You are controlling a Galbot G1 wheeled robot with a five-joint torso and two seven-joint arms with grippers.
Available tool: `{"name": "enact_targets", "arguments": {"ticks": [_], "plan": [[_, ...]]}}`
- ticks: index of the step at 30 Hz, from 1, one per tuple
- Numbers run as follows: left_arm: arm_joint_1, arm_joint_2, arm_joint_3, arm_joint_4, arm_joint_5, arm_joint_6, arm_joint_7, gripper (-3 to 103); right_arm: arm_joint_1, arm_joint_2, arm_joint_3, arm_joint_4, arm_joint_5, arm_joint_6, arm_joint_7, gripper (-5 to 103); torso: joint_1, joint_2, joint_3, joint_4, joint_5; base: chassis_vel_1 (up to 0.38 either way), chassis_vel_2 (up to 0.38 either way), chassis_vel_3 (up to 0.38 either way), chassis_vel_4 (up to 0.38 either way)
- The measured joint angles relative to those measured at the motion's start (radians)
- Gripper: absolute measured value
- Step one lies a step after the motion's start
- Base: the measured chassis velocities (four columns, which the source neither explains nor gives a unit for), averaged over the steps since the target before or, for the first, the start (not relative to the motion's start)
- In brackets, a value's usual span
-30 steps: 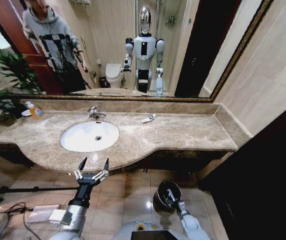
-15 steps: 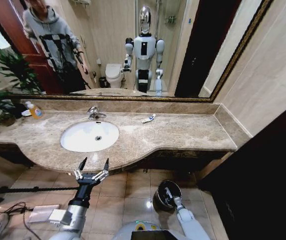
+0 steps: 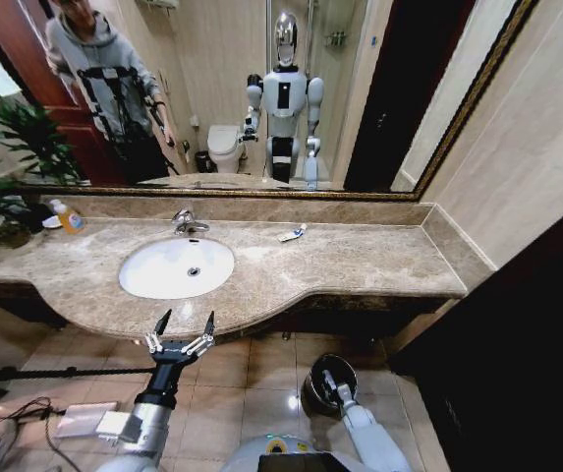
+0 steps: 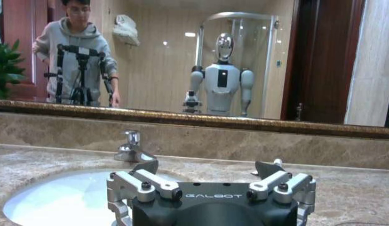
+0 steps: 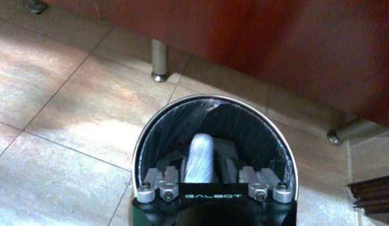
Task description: Pick up the trash from the sink and place it in the trash bin.
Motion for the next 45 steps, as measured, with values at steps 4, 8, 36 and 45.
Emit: {"name": "enact_targets", "arguments": {"ticks": [4, 8, 36, 45], "plan": [[0.000, 0.000, 0.000, 0.000, 0.000, 0.000, 0.000, 100, -0.003, -0.008, 0.000, 0.007, 0.006, -0.001, 0.001, 61, 0.000, 0.000, 0.000, 0.0000, 0.0000, 0.000, 0.000, 0.000, 0.000], [0.000, 0.000, 0.000, 0.000, 0.000, 0.000, 0.000, 100, -0.014, -0.013, -0.001, 0.030, 0.011, -0.002, 0.001, 78, 0.000, 0.000, 0.000, 0.0000, 0.0000, 0.000, 0.000, 0.000, 0.000], [0.000, 0.000, 0.000, 0.000, 0.000, 0.000, 0.000, 100, -0.461, -0.026, 0.053, 0.672, 0.179, 0.095, 0.104, 100, 0.000, 0.000, 0.000, -0.0001, -0.0001, 0.000, 0.000, 0.000, 0.000], [0.000, 0.000, 0.000, 0.000, 0.000, 0.000, 0.000, 100, -0.670, -0.036, 0.098, 0.978, 0.221, 0.218, 0.154, 100, 0.000, 0.000, 0.000, -0.0001, -0.0002, 0.000, 0.000, 0.000, 0.000]]}}
